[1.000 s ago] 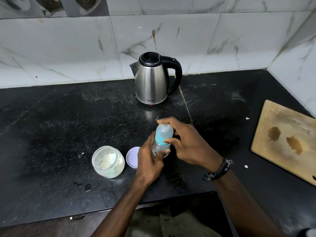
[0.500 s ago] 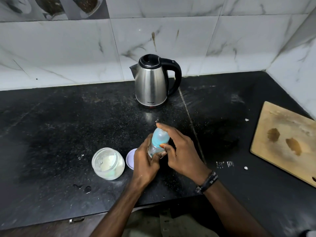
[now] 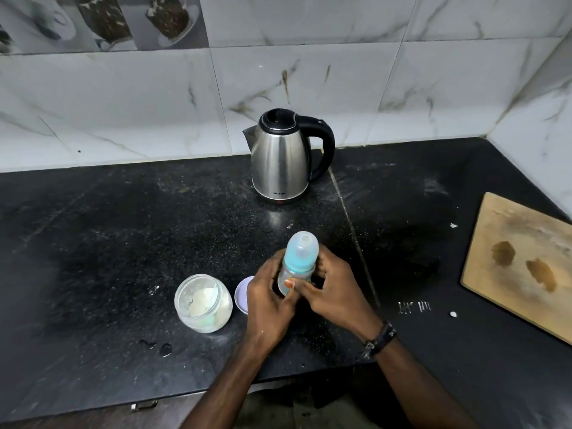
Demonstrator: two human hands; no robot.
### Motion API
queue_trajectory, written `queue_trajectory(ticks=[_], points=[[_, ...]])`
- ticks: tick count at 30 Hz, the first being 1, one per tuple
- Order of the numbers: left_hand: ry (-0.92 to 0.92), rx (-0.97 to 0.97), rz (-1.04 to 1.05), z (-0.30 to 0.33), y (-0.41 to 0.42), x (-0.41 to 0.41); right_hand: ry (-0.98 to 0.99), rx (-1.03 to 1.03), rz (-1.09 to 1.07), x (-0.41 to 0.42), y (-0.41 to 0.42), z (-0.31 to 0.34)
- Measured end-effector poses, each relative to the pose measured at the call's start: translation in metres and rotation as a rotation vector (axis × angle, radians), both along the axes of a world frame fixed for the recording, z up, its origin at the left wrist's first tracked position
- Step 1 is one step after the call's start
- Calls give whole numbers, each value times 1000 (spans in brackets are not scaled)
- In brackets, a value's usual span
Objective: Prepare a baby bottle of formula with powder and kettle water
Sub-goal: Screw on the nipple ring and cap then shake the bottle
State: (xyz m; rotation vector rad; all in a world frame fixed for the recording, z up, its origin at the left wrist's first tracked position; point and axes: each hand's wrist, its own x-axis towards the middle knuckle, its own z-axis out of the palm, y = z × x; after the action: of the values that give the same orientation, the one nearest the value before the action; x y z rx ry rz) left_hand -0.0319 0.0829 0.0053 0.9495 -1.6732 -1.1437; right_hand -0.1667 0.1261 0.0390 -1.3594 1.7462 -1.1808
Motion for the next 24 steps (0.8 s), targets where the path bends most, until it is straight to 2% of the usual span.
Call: queue_trajectory(ticks=[4, 9, 12, 18, 20, 24], points=[[-15, 21, -35, -3, 0, 1, 48, -21, -1, -4, 1, 5], [-54, 123, -41, -17, -2, 9, 63, -49, -101, -12, 7, 5], [-59, 126, -12, -22, -1, 15, -59, -9, -132, -21, 9, 5], [-1, 173, -3, -30, 3, 28, -529, -23, -123, -31, 14, 16], [5, 194, 9, -35, 3, 29, -591, -40, -167, -32, 14, 20], [-38, 260, 32, -50, 5, 32, -556, -52, -281, -24, 13, 20]])
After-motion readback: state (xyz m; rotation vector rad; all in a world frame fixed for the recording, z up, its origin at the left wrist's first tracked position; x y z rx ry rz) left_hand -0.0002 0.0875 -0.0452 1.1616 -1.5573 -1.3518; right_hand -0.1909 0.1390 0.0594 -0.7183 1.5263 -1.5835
